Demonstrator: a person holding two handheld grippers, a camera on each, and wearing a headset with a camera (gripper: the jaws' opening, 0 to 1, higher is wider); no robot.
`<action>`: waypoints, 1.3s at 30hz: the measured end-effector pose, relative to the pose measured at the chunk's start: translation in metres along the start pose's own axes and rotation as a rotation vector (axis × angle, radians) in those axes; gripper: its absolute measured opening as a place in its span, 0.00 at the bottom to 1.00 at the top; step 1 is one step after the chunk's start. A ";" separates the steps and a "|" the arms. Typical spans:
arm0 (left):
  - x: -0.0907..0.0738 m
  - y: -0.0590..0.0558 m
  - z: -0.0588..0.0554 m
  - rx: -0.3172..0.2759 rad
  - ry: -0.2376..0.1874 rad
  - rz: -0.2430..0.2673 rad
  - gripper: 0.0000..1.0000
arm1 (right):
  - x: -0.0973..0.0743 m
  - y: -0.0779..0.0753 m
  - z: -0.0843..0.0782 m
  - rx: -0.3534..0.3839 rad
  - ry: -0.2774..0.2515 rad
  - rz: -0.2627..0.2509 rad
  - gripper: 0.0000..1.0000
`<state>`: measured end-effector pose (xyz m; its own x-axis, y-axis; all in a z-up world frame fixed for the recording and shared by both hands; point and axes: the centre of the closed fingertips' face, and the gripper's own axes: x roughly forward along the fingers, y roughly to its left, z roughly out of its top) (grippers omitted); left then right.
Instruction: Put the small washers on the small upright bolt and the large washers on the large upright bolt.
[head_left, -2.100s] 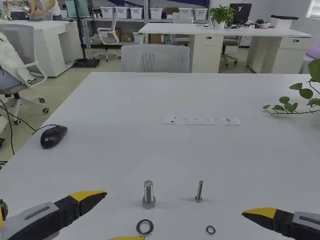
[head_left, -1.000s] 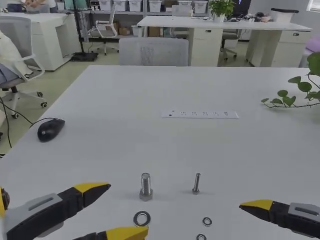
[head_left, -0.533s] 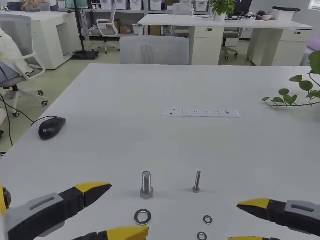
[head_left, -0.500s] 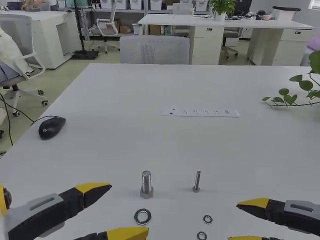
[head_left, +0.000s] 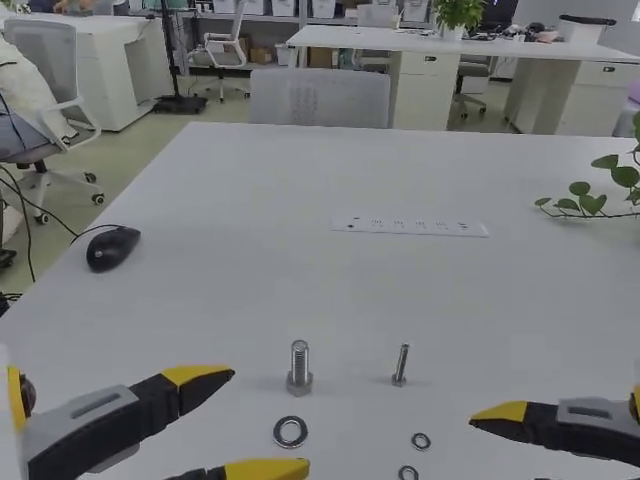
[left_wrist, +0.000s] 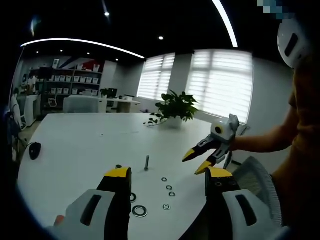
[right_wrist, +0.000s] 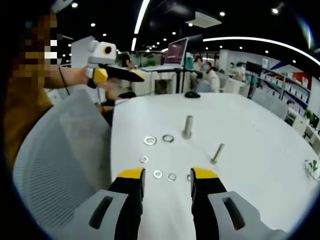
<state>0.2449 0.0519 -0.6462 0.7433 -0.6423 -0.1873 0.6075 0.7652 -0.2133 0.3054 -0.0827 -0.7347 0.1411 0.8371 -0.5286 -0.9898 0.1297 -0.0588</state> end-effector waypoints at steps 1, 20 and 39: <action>0.000 0.000 0.000 0.000 0.001 0.000 0.59 | 0.001 -0.001 -0.001 -0.007 0.011 0.004 0.37; -0.004 -0.002 0.000 -0.005 -0.006 -0.001 0.59 | 0.013 -0.025 0.002 -0.182 0.180 0.123 0.35; -0.010 -0.004 -0.003 -0.004 -0.003 -0.064 0.59 | 0.036 -0.036 -0.013 -0.320 0.442 0.248 0.29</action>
<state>0.2344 0.0546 -0.6463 0.7037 -0.6898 -0.1702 0.6527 0.7222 -0.2287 0.3458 -0.0638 -0.7625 -0.0480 0.5125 -0.8574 -0.9585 -0.2653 -0.1049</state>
